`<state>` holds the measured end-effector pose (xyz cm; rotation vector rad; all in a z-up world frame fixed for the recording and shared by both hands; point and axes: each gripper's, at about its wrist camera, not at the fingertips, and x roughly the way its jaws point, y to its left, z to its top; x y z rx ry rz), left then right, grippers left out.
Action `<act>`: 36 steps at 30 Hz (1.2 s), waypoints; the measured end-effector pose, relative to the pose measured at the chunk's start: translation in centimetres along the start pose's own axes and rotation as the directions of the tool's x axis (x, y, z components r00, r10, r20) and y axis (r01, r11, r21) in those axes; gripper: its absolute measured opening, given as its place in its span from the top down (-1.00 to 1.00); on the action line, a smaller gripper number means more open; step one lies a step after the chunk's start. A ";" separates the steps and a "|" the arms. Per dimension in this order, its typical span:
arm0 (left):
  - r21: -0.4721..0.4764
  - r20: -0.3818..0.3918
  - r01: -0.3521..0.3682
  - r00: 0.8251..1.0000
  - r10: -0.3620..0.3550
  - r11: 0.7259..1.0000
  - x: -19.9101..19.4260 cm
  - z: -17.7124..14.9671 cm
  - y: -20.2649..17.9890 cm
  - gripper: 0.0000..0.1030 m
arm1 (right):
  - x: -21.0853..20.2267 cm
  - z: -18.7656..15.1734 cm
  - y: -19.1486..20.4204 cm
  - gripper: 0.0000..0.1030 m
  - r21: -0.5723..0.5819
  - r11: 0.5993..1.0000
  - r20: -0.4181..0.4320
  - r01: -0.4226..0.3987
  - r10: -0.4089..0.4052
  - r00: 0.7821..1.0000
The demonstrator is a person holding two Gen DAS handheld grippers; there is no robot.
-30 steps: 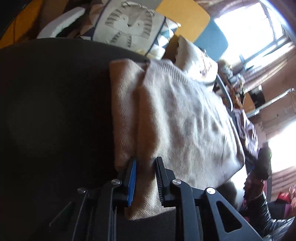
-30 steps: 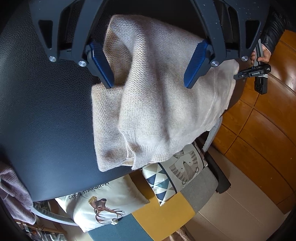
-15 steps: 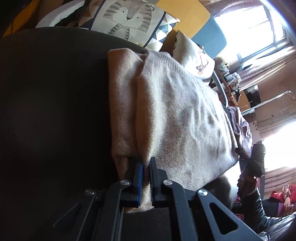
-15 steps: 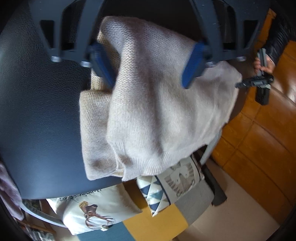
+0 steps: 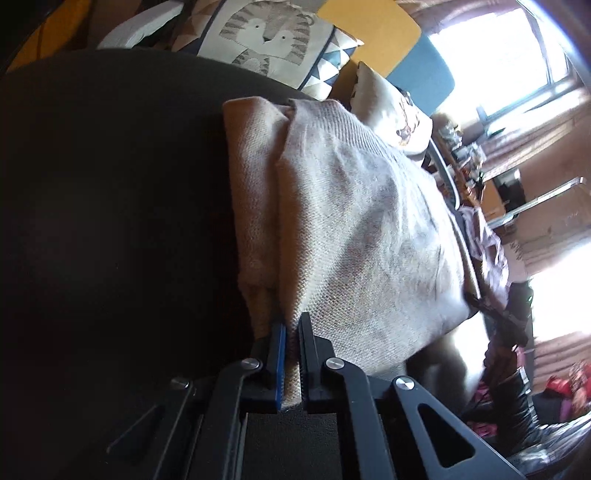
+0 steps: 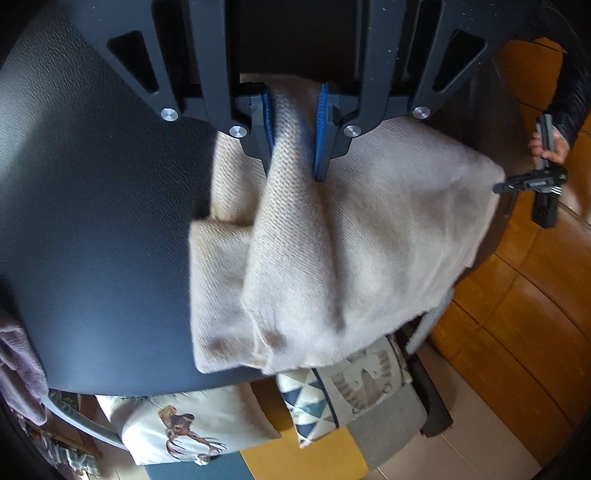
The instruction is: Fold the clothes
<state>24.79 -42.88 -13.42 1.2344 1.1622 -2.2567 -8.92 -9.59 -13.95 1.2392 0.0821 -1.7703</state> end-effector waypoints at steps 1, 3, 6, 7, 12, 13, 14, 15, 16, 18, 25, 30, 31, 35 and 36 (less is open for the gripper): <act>0.013 -0.005 -0.019 1.000 0.019 1.000 0.2 -0.1 0.0 0.88 | 0.0 0.1 -0.1 0.62 0.006 1.000 0.000 -0.001 0.001 1.000; -0.007 -0.007 -0.018 1.000 0.018 1.000 0.4 -0.2 0.6 0.83 | -0.2 0.4 -0.3 0.58 0.018 1.000 0.005 0.010 -0.010 1.000; -0.048 0.019 -0.016 1.000 0.017 0.999 -0.4 -0.1 1.2 0.83 | -1.2 0.5 -0.1 -0.15 0.002 0.998 0.041 0.070 -0.070 0.997; -0.053 0.047 -0.029 0.998 0.032 0.998 -1.2 -0.1 1.2 0.80 | -1.7 0.6 0.1 -0.41 -0.009 0.995 0.060 0.103 -0.102 0.993; -0.083 0.218 -0.066 0.972 0.083 0.994 -4.6 1.6 0.4 0.68 | -4.3 2.1 2.7 -0.44 -0.092 0.941 0.225 0.326 -0.299 0.927; -0.087 0.252 -0.069 0.964 0.089 0.994 -5.1 2.1 0.0 0.67 | -4.2 2.6 3.5 -0.44 -0.123 0.928 0.246 0.352 -0.315 0.917; -0.083 0.276 -0.065 0.957 0.086 0.994 -5.2 2.7 -0.5 0.66 | -3.9 3.4 4.6 -0.44 -0.159 0.919 0.255 0.361 -0.315 0.914; -0.070 0.288 -0.057 0.955 0.075 0.996 -4.8 3.4 -1.2 0.66 | -3.4 4.4 5.8 -0.44 -0.189 0.912 0.258 0.363 -0.310 0.915; -0.045 0.289 -0.053 0.955 0.064 0.998 -4.0 4.3 -2.1 0.65 | -2.6 5.2 6.8 -0.44 -0.220 0.905 0.258 0.363 -0.305 0.917; 0.024 0.279 -0.063 0.959 0.054 0.998 -2.0 6.1 -4.3 0.64 | -0.6 6.7 8.5 -0.44 -0.276 0.891 0.249 0.361 -0.297 0.922; 0.109 0.182 -0.197 0.968 0.175 0.974 4.9 7.6 -6.0 0.64 | 5.9 8.0 8.0 -0.48 -0.289 0.901 0.094 0.323 -0.309 0.946; 0.106 0.219 -0.165 0.966 0.139 0.981 3.9 5.2 -4.4 0.64 | 5.8 6.3 5.3 -0.68 -0.212 0.938 0.067 0.273 -0.265 0.962; 0.104 0.221 -0.157 0.966 0.131 0.982 3.8 4.8 -4.3 0.64 | 5.7 5.8 5.2 -0.68 -0.222 0.934 0.075 0.279 -0.269 0.960; 0.099 0.233 -0.130 0.967 0.104 0.987 2.9 2.4 -3.8 0.64 | 4.9 3.2 5.4 -0.68 -0.228 0.932 0.095 0.280 -0.265 0.960; 0.100 0.234 -0.127 0.967 0.100 0.987 2.7 1.8 -3.9 0.64 | 4.6 2.5 5.5 -0.68 -0.228 0.934 0.099 0.277 -0.260 0.960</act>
